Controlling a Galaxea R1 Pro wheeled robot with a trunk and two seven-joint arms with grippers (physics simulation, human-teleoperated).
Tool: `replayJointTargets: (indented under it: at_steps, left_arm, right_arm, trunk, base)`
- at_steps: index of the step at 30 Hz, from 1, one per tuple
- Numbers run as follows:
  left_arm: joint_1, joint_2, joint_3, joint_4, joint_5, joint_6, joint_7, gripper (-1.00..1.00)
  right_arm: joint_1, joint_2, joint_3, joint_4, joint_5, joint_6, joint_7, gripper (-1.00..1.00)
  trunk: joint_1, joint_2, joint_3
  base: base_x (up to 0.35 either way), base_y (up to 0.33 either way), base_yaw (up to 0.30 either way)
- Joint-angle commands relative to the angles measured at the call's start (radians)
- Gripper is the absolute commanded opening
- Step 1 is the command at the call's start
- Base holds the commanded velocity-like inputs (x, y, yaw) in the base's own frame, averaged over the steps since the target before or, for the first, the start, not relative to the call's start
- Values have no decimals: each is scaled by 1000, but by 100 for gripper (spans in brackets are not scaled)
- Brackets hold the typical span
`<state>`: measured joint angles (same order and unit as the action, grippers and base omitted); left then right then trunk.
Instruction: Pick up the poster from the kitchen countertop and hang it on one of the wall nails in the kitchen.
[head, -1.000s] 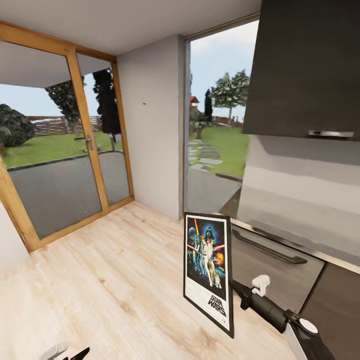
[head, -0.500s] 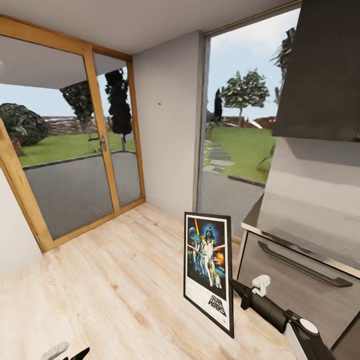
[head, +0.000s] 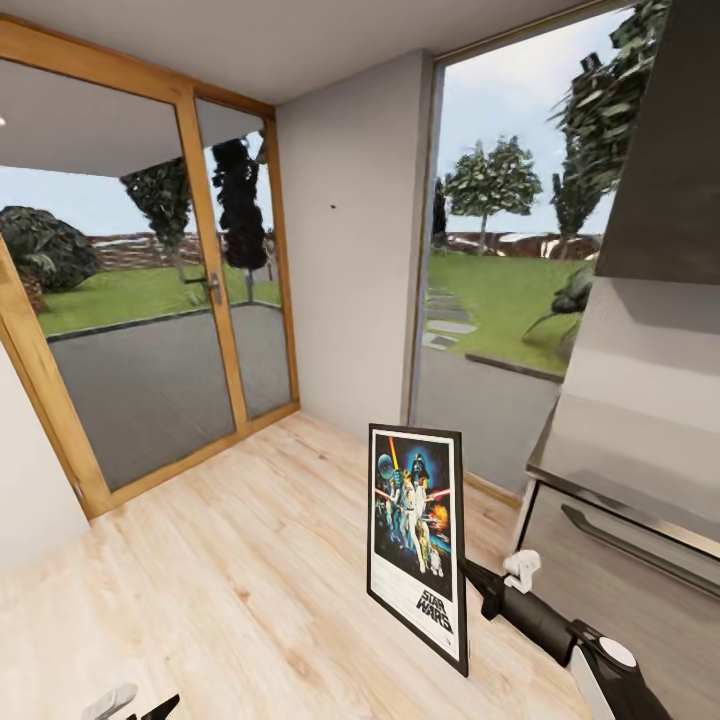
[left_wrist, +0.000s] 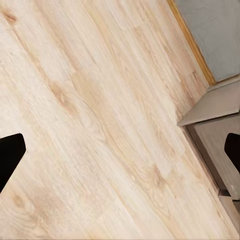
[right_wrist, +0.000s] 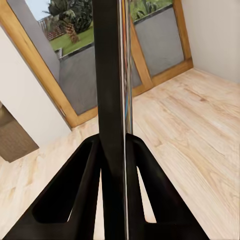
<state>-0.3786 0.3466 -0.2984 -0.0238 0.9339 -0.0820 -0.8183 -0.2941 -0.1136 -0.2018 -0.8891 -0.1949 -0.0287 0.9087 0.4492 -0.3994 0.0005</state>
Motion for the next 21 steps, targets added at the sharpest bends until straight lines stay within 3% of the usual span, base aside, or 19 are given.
replayJointTargets:
  at_steps: [1,21]
  left_arm:
    - [0,0,-8,1,3,-9,-1,100]
    - [0,0,-8,1,3,-9,-2,100]
  right_arm:
    - [0,0,-1,1,-4,0,6,-100]
    - [0,0,-1,1,-4,0,6,-100]
  trunk:
    - [1,-1,0]
    - [1,-1,0]
  base:
    - [253,276,0]
    - [253,277,0]
